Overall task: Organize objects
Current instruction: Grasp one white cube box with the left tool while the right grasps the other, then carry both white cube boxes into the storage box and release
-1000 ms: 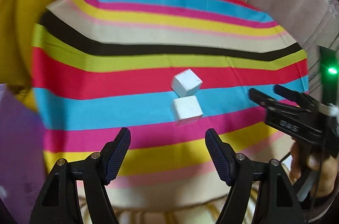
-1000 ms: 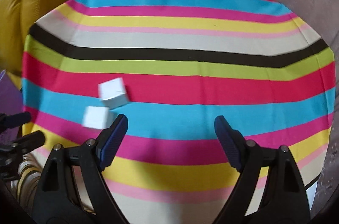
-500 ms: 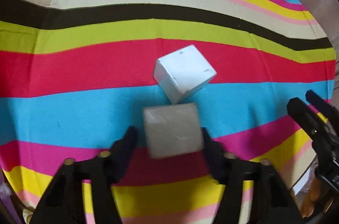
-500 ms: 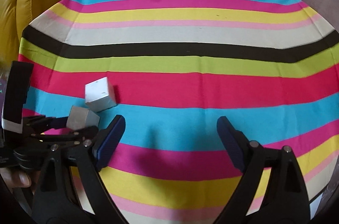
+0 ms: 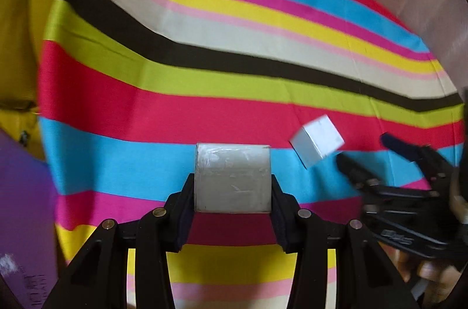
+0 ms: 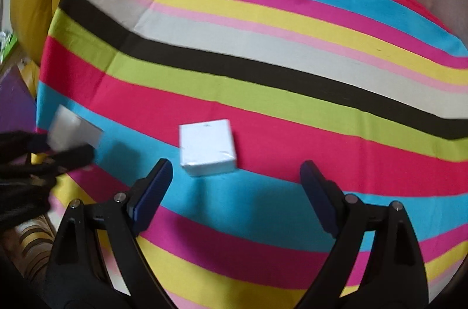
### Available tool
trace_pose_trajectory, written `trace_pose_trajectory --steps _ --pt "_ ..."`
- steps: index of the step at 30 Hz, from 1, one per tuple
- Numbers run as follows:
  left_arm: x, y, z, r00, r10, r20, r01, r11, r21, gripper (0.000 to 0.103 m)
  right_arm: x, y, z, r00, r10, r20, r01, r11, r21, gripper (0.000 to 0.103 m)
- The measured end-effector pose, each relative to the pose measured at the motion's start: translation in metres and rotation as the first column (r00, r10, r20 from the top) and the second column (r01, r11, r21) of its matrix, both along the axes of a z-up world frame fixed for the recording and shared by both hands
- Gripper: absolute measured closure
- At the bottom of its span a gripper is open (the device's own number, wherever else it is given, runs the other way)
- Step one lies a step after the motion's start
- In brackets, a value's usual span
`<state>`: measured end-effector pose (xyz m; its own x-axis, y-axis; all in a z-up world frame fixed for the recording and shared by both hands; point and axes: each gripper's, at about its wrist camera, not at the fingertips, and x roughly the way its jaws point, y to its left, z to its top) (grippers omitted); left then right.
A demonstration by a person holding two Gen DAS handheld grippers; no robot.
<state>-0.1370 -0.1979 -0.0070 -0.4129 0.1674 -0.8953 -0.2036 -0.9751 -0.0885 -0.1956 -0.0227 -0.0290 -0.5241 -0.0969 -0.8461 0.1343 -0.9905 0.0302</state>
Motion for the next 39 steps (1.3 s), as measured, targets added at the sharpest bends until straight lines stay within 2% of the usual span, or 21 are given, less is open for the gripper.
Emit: trace_pose_trajectory --steps 4,9,10,11,13,16,19,26,32,39 --pt "0.005 -0.013 0.012 0.999 0.015 -0.039 -0.015 1.000 0.002 0.057 -0.010 -0.014 -0.013 0.999 0.019 0.031 -0.020 1.000 0.013 0.013" --pt "0.006 -0.009 0.008 0.998 0.023 -0.050 -0.023 1.000 0.005 0.057 -0.019 -0.019 -0.023 0.999 0.014 0.034 -0.015 0.999 0.035 0.016" --pt "0.008 -0.006 0.008 0.998 0.022 -0.053 -0.022 1.000 0.005 0.057 -0.020 -0.019 -0.026 0.999 0.011 0.039 -0.012 0.999 0.039 0.023" --pt "0.009 -0.006 0.010 0.998 0.021 -0.056 -0.021 1.000 0.004 0.057 -0.021 -0.019 -0.027 0.999 0.008 0.048 -0.010 0.999 0.044 0.038" --pt "0.006 -0.010 0.013 0.998 0.020 -0.065 -0.020 1.000 -0.001 0.057 -0.024 -0.019 -0.032 0.997 0.008 0.080 -0.010 1.000 0.027 0.053" --pt "0.010 -0.013 0.016 0.997 0.020 -0.076 -0.020 1.000 -0.002 0.057 -0.018 -0.021 -0.026 0.998 0.002 0.058 -0.004 0.999 0.032 0.053" --pt "0.020 -0.019 0.025 0.995 0.026 -0.096 -0.026 1.000 0.000 0.057 -0.003 -0.026 -0.005 1.000 0.007 0.016 -0.007 1.000 0.009 0.053" --pt "0.059 -0.055 0.069 0.979 0.072 -0.191 -0.069 0.997 0.022 0.057 0.035 -0.060 0.058 0.996 0.031 -0.079 -0.034 0.999 -0.039 0.053" --pt "0.103 -0.126 0.113 0.945 0.175 -0.275 -0.169 0.985 0.043 0.057 0.074 -0.135 0.123 0.972 0.153 -0.180 -0.168 0.983 -0.068 0.053" --pt "0.148 -0.226 0.134 0.890 0.328 -0.316 -0.332 0.942 0.045 0.057 0.107 -0.235 0.151 0.930 0.311 -0.198 -0.334 0.937 -0.097 0.053"
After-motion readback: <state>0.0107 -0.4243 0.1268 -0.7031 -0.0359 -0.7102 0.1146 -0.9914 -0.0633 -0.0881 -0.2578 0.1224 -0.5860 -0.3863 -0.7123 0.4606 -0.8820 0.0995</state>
